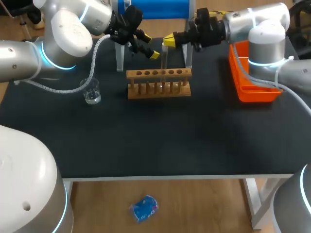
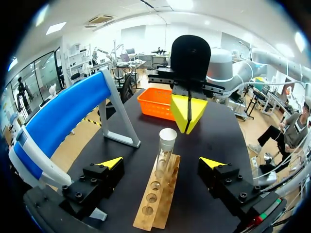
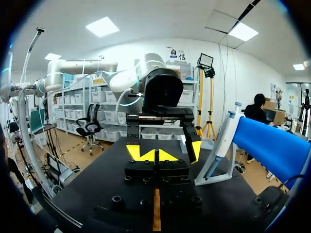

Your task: Invert the test tube, pick up the pipette, mount the tip to pipette, aspirate from beaker and dispense into the tube, eject the tip, return the pipette, and cap with the stopper.

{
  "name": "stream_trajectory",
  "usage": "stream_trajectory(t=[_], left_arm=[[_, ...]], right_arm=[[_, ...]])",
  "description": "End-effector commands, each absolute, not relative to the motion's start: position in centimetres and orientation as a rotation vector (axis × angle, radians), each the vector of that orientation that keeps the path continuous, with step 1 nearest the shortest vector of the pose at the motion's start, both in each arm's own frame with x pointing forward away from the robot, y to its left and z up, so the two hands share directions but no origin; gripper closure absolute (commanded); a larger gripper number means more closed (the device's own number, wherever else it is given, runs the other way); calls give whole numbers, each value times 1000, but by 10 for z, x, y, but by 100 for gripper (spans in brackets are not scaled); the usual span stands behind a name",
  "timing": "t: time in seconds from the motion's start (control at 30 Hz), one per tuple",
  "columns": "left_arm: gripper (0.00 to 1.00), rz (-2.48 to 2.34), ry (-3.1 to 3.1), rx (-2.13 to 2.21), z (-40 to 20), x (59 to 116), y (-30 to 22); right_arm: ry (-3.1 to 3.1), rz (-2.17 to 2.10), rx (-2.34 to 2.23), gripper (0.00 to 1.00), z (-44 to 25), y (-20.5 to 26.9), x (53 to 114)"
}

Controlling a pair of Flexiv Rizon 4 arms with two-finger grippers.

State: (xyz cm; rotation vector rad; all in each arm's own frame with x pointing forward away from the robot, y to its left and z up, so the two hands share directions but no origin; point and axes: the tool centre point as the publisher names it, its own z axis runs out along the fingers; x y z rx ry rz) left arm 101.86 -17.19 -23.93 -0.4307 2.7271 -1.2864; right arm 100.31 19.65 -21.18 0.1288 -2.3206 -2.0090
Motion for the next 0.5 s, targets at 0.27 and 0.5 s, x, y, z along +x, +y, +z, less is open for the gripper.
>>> stream_trajectory(t=[0.27, 0.5], left_arm=[[0, -1281, 2733, -432, -238, 1019, -172], [0, -1281, 2733, -432, -238, 1019, -172]], right_arm=[[-2251, -2036, 122, 100, -219, 202, 1013], [-2229, -2046, 106, 100, -222, 204, 1016]])
